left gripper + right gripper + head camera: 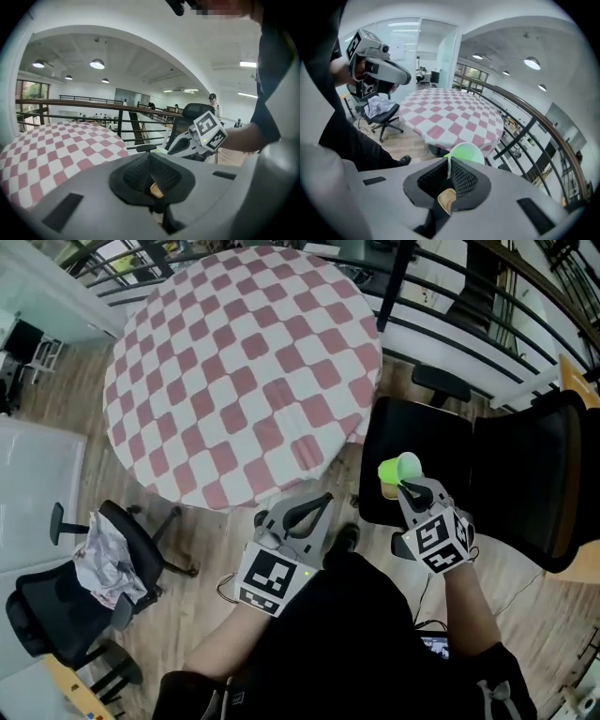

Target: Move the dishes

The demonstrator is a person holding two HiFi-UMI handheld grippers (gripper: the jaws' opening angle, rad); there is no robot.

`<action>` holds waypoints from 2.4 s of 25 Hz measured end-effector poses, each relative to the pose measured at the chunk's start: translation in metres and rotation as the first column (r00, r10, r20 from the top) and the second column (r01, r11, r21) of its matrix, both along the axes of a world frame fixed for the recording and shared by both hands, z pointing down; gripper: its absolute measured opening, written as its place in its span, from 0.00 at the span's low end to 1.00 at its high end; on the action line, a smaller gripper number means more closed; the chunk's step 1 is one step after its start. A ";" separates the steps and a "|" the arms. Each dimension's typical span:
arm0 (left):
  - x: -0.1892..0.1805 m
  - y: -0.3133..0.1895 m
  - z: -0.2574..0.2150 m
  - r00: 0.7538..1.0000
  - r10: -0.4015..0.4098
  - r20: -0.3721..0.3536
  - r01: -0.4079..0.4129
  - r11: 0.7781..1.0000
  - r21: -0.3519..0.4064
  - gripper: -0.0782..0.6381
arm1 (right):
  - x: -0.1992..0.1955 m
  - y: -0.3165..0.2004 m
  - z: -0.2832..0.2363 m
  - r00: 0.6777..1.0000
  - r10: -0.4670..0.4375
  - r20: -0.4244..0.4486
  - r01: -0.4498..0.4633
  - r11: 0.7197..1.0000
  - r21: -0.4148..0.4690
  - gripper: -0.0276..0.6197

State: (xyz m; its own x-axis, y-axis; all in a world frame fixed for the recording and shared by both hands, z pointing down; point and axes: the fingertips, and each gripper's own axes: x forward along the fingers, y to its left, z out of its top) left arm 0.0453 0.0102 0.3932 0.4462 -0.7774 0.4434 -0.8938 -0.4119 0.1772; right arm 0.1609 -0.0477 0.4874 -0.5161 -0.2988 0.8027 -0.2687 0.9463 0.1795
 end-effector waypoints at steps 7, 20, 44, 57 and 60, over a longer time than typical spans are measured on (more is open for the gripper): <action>-0.132 0.050 -0.022 0.992 -0.127 0.007 0.126 0.992 0.029 0.12 | -0.148 0.026 -0.036 0.978 -0.201 -0.055 0.206 0.972 0.117 0.09; -0.327 0.098 -0.017 0.975 -0.222 -0.010 0.222 0.973 0.069 0.12 | -0.368 0.072 -0.023 0.952 -0.294 -0.087 0.304 0.942 0.140 0.09; -0.421 -0.087 0.019 0.932 -0.361 -0.028 0.362 0.932 0.023 0.12 | -0.521 -0.132 0.050 0.844 -0.487 -0.225 0.530 0.821 0.210 0.09; -0.431 -0.082 0.040 0.912 -0.408 -0.045 0.406 0.913 -0.049 0.12 | -0.560 -0.167 0.083 0.790 -0.522 -0.322 0.597 0.775 0.209 0.09; -0.435 -0.074 0.037 0.903 -0.427 -0.052 0.424 0.904 -0.055 0.12 | -0.561 -0.161 0.084 0.802 -0.511 -0.308 0.581 0.789 0.202 0.09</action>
State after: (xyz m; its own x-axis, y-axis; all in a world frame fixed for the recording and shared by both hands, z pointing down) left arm -0.3901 -0.0639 0.4306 0.1041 -0.8808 0.4618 -0.9692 0.0143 0.2458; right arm -0.4004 -0.2092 0.5718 -0.4750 -0.2453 0.8451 0.3590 0.8228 0.4406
